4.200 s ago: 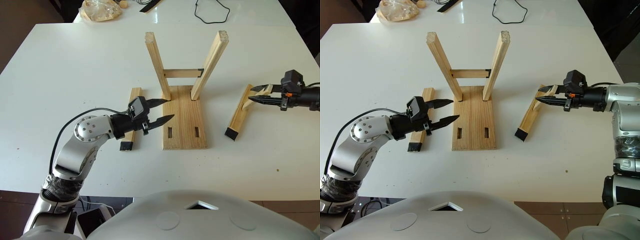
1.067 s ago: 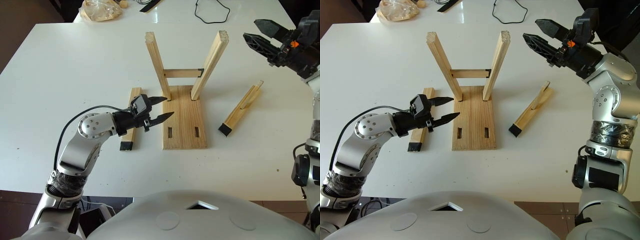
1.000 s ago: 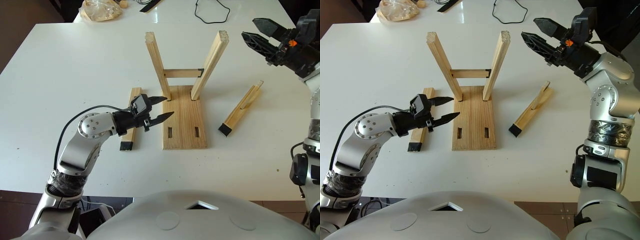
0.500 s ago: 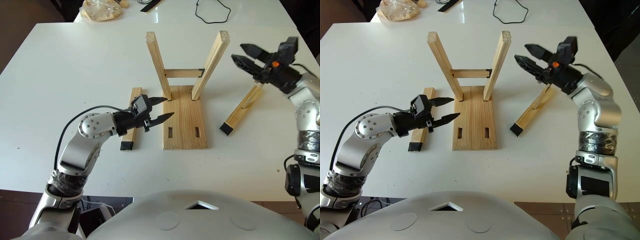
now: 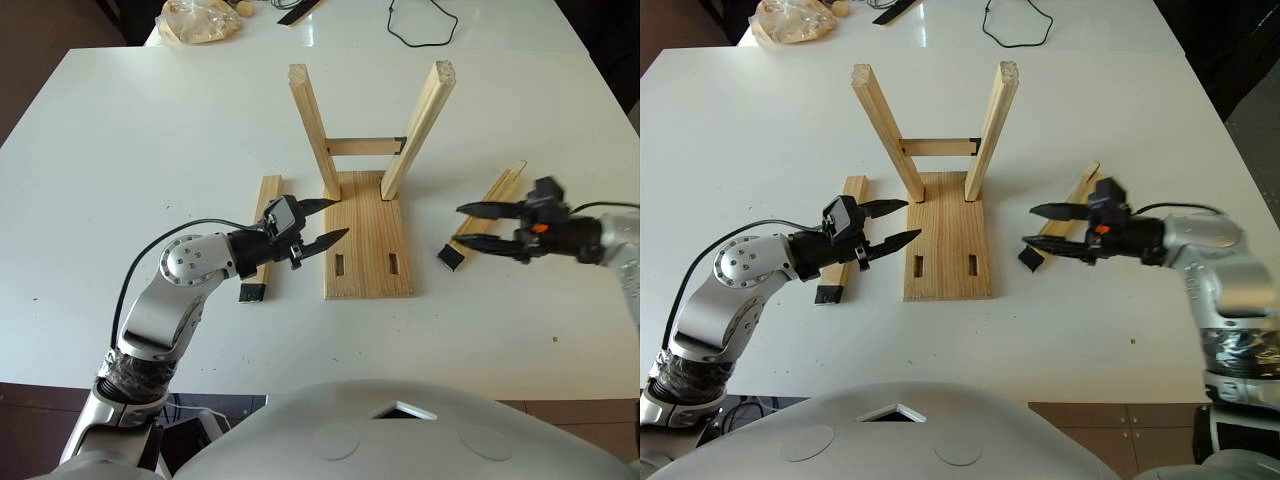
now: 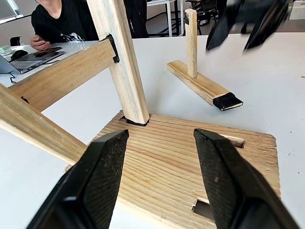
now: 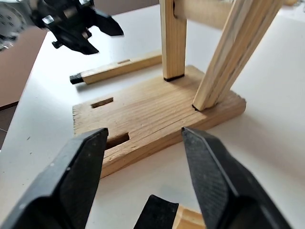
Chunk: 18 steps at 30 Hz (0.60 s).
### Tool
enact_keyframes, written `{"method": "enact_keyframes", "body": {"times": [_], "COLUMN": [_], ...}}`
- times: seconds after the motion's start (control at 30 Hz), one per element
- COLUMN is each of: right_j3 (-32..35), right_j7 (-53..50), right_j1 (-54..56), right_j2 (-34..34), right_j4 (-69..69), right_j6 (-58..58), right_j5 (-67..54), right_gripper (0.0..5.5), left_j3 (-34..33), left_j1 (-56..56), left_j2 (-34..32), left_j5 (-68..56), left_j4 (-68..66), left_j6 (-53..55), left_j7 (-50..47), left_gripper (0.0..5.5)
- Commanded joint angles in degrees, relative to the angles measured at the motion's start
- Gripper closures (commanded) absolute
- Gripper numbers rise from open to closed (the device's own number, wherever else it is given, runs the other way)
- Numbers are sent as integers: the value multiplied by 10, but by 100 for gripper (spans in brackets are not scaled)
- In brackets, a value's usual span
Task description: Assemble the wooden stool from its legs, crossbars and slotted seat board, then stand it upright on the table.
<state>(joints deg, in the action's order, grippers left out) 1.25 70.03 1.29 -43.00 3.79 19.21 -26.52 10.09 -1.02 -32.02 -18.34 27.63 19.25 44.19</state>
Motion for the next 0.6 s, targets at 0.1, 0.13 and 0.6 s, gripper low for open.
{"method": "enact_keyframes", "body": {"times": [0.1, 0.13, 0.6], "right_j3": [-52, -47, 37], "right_j7": [-34, -25, 117], "right_j1": [-6, -6, 11], "right_j2": [6, -1, -122], "right_j4": [-104, -115, -128], "right_j6": [-127, -137, -129], "right_j5": [122, 124, 50], "right_gripper": [266, 266, 266], "left_j3": [5, 5, 4], "left_j1": [9, 7, -15], "left_j2": [1, 2, 9], "left_j5": [8, 8, 18], "left_j4": [-3, -2, 0], "left_j6": [-2, -2, -17], "left_j7": [-2, -3, -21], "left_gripper": [295, 295, 295]}}
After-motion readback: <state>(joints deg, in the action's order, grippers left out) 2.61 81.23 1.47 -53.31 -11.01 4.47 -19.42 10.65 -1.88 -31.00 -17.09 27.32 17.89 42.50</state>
